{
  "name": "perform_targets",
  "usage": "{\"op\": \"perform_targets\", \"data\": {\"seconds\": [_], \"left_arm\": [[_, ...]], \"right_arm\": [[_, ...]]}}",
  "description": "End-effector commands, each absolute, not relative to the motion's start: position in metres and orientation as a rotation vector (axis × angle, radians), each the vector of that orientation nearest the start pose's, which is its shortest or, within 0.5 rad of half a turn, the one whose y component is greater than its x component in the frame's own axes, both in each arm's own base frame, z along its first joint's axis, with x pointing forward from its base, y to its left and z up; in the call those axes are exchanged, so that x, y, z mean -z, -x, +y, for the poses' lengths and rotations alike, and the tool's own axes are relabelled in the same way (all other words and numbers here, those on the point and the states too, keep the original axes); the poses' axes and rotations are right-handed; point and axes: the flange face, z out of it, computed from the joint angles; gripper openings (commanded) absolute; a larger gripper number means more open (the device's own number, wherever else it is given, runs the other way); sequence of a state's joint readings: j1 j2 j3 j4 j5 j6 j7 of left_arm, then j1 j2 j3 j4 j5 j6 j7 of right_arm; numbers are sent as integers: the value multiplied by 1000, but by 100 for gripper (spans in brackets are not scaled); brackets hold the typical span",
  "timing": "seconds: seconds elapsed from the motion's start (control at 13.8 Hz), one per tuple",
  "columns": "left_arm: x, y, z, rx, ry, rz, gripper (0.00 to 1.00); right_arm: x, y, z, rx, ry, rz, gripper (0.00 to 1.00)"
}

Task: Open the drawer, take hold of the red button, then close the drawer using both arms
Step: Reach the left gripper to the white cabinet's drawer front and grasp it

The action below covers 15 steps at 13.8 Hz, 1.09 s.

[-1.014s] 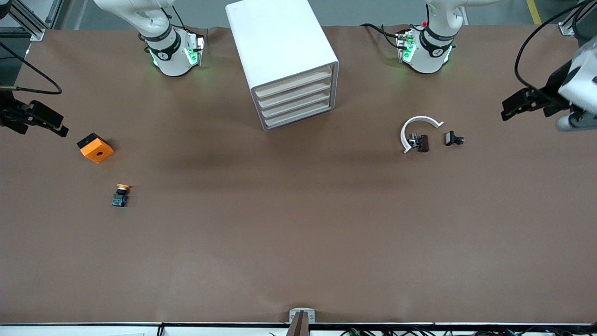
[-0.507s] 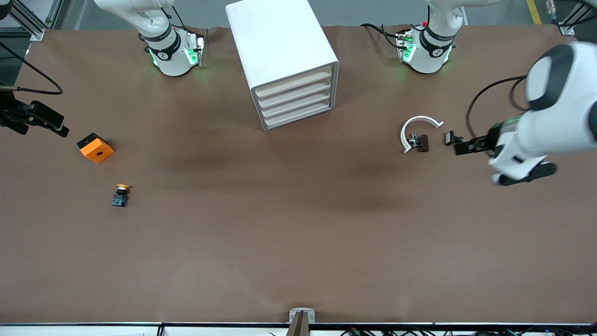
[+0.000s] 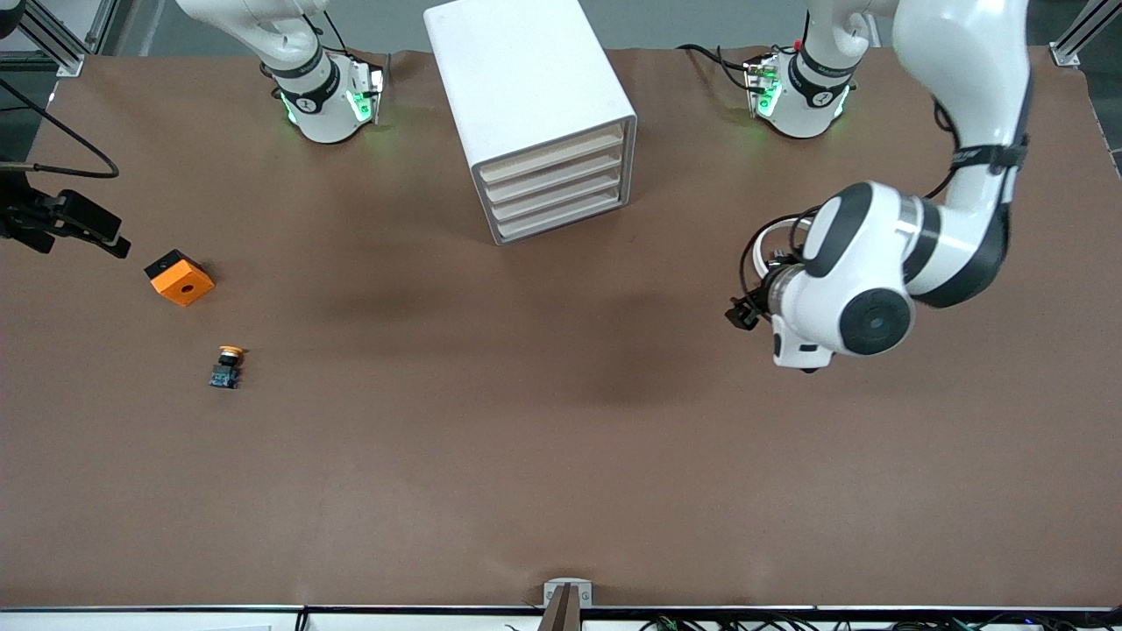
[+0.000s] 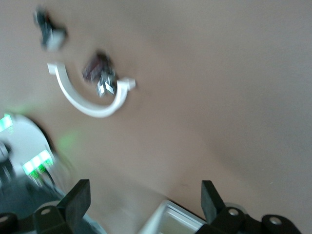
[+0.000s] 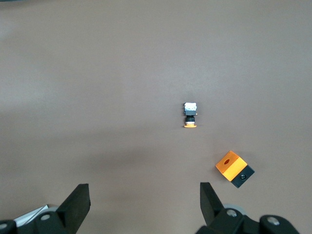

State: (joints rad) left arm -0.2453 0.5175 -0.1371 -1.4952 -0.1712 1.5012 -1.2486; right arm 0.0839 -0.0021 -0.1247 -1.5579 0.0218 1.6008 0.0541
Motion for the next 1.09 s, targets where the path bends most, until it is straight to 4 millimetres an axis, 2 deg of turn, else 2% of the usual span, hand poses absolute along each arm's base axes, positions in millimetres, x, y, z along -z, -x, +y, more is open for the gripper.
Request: {"op": "perform_targets", "data": {"seconds": [0.0,0.14,0.29,0.51,0.58,0.65,0.8,1.01], "left_arm": [[-318,-579,-285,-857,2336,-1470,100],[-296,-565,-312,-936,2204,-1546,100],[-273,-544,-349,-1042,2016,-1645,100],[-244,-503,-409,-1134,1829,-1659,100],[-237,-493,-420,-1135,1777,-1667,100],[-234,-485,-430,-1133,1736,-1676,100],[-222,-476,-441,-1202,1578,-1711,77],[-214,-468,-443,-1241,1458,-1695,68]], "right_arm": [[-639,-560,-18,74,3121,141,100],[-638,-560,-17,69,3120,141,100],[-638,-560,-17,72,3120,141,100],[-638,-560,-17,74,3122,139,100],[-638,-560,-17,74,3122,141,100],[-638,-560,-17,74,3122,139,100],[-638,-560,-17,74,3122,139,100],[-636,-561,-17,69,3122,139,100]]}}
